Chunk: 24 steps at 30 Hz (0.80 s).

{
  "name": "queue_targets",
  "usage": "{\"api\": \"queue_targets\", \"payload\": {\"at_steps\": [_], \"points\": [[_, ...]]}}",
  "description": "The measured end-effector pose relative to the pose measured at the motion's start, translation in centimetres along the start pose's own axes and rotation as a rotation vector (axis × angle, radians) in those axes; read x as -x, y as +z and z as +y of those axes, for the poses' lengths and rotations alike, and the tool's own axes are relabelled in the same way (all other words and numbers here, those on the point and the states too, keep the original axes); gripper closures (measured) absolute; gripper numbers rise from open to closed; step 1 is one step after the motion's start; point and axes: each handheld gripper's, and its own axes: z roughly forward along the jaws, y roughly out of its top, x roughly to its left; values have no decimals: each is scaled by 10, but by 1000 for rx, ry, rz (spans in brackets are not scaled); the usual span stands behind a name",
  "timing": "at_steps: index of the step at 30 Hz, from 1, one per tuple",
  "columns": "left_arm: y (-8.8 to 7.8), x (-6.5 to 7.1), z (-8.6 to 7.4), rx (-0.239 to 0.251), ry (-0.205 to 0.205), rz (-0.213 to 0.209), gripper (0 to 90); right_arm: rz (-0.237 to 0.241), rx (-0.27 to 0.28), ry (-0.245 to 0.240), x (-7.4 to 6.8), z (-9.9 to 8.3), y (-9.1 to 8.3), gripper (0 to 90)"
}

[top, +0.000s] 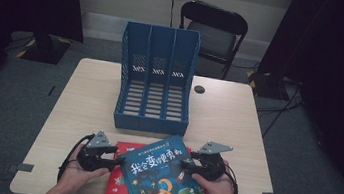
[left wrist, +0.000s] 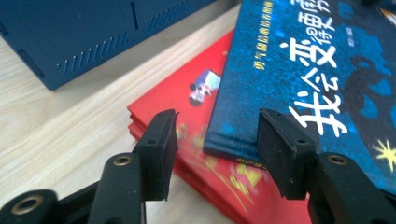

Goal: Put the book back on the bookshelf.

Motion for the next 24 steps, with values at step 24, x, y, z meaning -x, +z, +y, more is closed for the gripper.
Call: {"api": "queue_targets", "payload": {"at_steps": [24], "points": [[-3, 0, -10, -33, -43, -30, 333, -8, 8, 11, 1, -3, -2, 462]]}}
